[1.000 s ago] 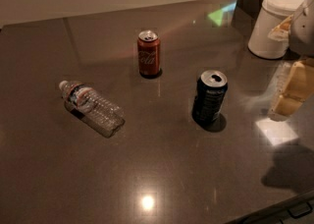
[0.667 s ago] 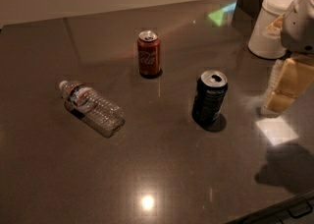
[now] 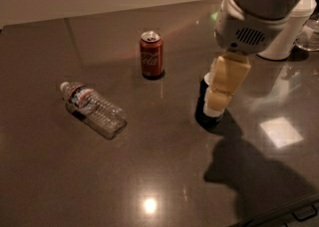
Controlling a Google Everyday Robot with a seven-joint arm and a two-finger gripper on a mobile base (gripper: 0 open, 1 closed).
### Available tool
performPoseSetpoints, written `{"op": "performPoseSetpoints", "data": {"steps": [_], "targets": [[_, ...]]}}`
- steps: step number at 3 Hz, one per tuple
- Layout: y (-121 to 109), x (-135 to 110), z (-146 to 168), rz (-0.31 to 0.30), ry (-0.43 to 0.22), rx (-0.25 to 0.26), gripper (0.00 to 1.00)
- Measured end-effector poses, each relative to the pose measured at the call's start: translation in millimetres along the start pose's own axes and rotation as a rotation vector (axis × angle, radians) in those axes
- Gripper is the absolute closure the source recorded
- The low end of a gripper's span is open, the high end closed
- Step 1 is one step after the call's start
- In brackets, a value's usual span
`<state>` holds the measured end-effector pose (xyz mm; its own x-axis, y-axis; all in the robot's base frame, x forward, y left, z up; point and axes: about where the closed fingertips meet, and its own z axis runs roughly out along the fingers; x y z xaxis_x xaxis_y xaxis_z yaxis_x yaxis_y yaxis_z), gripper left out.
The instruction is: Move water bottle near pepsi can
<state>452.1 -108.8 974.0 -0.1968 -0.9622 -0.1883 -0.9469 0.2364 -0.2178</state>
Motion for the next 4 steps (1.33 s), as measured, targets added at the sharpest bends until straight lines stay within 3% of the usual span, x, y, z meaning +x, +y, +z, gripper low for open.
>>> {"op": "performPoseSetpoints", "data": {"steps": [1,4], "targets": [[16.6,-55.9,21.0,0.010,0.015,-0.049,0.00],[29.3,-137.8,88.6,0.145,0.097,-0.101,0.00]]}}
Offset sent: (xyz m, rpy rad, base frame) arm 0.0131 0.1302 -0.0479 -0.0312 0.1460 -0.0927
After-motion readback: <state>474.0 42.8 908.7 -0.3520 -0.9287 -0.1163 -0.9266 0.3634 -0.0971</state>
